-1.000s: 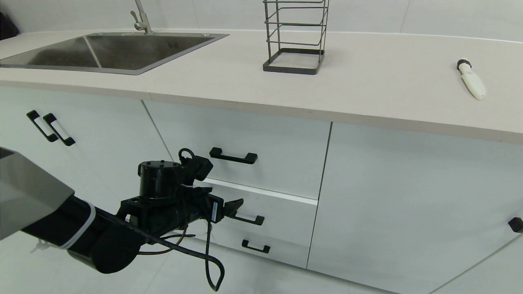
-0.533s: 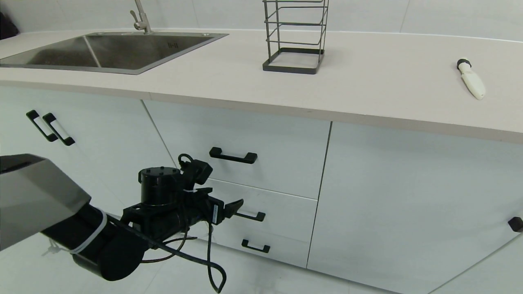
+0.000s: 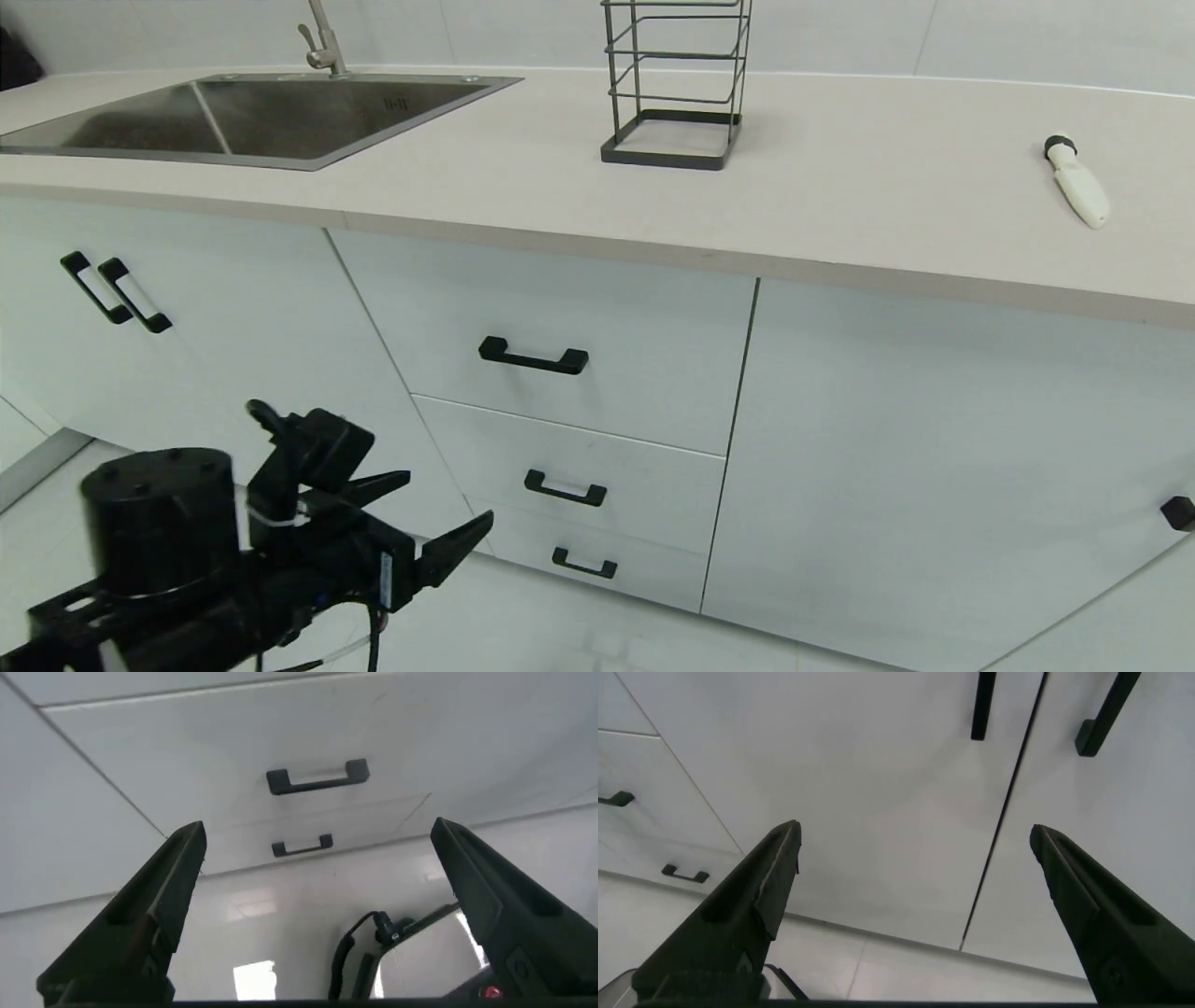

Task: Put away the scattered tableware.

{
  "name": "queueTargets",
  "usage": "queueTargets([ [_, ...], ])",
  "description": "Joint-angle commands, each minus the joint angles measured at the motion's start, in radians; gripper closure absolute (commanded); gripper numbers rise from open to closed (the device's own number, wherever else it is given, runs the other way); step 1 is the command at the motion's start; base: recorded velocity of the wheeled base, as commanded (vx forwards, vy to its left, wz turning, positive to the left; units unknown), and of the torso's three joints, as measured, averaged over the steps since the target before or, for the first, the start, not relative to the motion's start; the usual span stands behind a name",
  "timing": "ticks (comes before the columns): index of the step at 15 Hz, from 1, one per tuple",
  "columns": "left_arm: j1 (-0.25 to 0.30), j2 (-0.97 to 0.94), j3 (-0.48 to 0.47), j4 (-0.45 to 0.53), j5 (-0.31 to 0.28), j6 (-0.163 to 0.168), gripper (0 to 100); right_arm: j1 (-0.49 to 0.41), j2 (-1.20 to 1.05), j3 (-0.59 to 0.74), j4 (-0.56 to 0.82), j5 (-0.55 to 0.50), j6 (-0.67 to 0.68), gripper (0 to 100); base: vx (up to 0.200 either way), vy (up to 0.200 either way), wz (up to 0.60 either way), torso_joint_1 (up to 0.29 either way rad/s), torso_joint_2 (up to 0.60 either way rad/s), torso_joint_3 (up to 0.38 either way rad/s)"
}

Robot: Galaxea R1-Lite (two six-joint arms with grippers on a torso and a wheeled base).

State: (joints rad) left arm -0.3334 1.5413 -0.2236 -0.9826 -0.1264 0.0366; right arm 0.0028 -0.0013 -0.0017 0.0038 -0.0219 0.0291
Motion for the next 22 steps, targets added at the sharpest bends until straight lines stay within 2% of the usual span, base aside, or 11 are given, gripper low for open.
queueTargets([
  [1,0.030,-0.306,0.110,0.001,0.001,0.002,0,0.000,0.001,0.000,0.001,0.000,0.000,0,0.000,0.000,-0.60,0.002,0.00,0.007],
  [6,0.254,-0.796,0.221,0.016,-0.062,0.066,0,0.000,0.001,0.000,0.001,0.000,0.000,0,0.000,0.000,-0.36,0.000,0.00,0.002],
  [8,0.307,-1.017,0.224,0.203,-0.073,0.075,0,0.000,0.001,0.000,0.001,0.000,0.000,0,0.000,0.000,0.00,0.000,0.00,0.000],
  [10,0.326,-1.238,0.224,0.516,-0.073,0.074,0,0.000,0.001,0.000,0.001,0.000,-0.003,0,0.000,0.000,0.00,0.000,0.00,0.000],
  [11,0.329,-1.299,0.224,0.604,-0.073,0.074,0,0.000,0.001,0.000,0.001,0.000,-0.003,0,0.000,0.000,0.00,0.000,0.00,0.000],
  [12,0.332,-1.483,0.224,0.864,-0.073,0.072,0,0.000,0.001,0.000,0.001,0.000,-0.003,0,0.000,0.000,0.00,0.000,0.00,0.000],
  [13,0.332,-1.541,0.224,0.940,-0.076,0.068,0,0.000,0.001,0.000,0.001,0.000,-0.003,0,0.000,0.000,0.00,0.000,0.00,0.000],
  [14,0.333,-1.541,0.205,0.986,-0.070,0.069,0,0.000,0.001,0.000,0.001,0.004,-0.006,0,0.000,0.000,0.00,0.000,0.00,0.000],
  [15,0.333,-1.541,0.224,0.938,-0.009,0.071,0,0.000,0.001,0.000,0.001,0.004,-0.008,0,0.000,0.000,0.00,0.000,0.00,0.000],
  [17,0.335,-1.541,0.224,0.963,0.142,0.068,0,0.000,0.001,0.000,0.001,0.004,-0.006,0,0.000,0.000,0.00,0.000,0.00,0.000],
  [22,0.335,-1.541,0.224,0.979,0.139,0.032,0,0.000,0.001,0.000,-0.001,0.004,-0.006,0,0.000,0.000,-0.36,0.000,0.00,0.000],
])
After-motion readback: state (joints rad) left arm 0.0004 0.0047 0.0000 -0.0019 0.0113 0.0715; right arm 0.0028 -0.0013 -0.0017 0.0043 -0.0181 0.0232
